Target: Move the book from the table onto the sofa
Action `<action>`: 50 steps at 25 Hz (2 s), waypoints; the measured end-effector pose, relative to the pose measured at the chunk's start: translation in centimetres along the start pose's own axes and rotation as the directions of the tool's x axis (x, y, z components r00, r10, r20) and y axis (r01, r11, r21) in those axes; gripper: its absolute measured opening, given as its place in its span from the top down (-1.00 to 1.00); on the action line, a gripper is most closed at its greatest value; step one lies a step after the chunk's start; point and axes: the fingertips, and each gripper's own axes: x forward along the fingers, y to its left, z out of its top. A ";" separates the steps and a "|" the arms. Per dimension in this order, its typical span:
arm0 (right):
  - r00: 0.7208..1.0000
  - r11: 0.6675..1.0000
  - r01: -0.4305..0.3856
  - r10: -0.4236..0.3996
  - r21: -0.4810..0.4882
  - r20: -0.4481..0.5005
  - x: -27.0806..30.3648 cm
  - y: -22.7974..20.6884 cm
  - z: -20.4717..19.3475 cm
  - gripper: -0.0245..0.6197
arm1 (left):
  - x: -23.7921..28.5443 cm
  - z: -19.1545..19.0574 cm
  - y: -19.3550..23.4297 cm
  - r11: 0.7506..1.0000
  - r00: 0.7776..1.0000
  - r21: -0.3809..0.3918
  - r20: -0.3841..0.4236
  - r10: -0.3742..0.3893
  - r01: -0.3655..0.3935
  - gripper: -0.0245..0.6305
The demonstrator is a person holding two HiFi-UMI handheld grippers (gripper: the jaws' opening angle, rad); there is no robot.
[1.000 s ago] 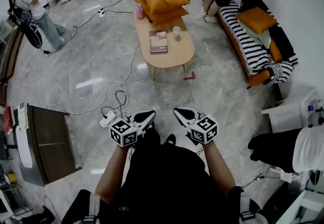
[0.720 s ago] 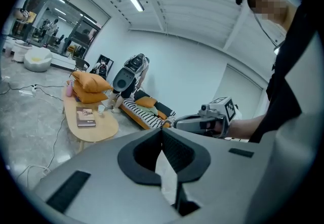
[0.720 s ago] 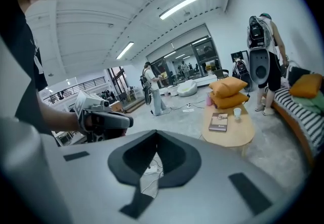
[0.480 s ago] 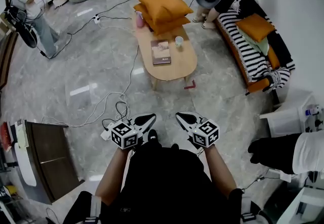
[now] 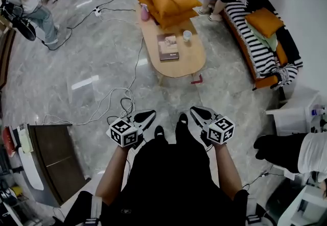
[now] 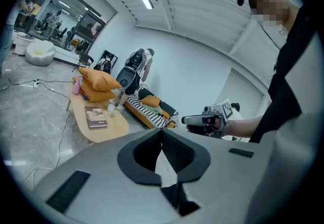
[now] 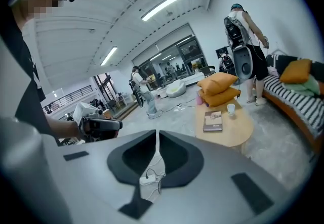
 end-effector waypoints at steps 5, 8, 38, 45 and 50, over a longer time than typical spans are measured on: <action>0.999 0.999 0.019 -0.020 -0.032 -0.033 1.4 -2.6 0.2 0.87 | 1.2 0.4 1.7 1.000 0.999 -0.011 -0.026 0.019 -0.019 0.89; 0.999 0.999 0.003 -0.005 -0.035 -0.041 2.9 -4.6 1.0 0.87 | 2.7 1.5 2.8 0.999 0.999 -0.014 -0.029 0.043 -0.044 0.89; 0.928 0.952 -0.304 0.287 -0.035 -0.237 14.3 -18.1 6.8 0.87 | 15.0 12.3 10.3 0.974 0.975 -0.053 0.029 0.220 -0.218 0.89; 0.939 0.965 -0.257 0.238 -0.046 -0.250 18.8 -16.4 10.0 0.87 | 15.4 14.2 15.3 0.990 0.993 -0.087 0.037 0.114 -0.111 0.89; 0.940 0.971 -0.221 0.188 -0.087 -0.283 22.8 -16.0 11.6 0.87 | 15.5 15.9 19.5 0.995 0.997 -0.089 0.048 0.058 -0.053 0.89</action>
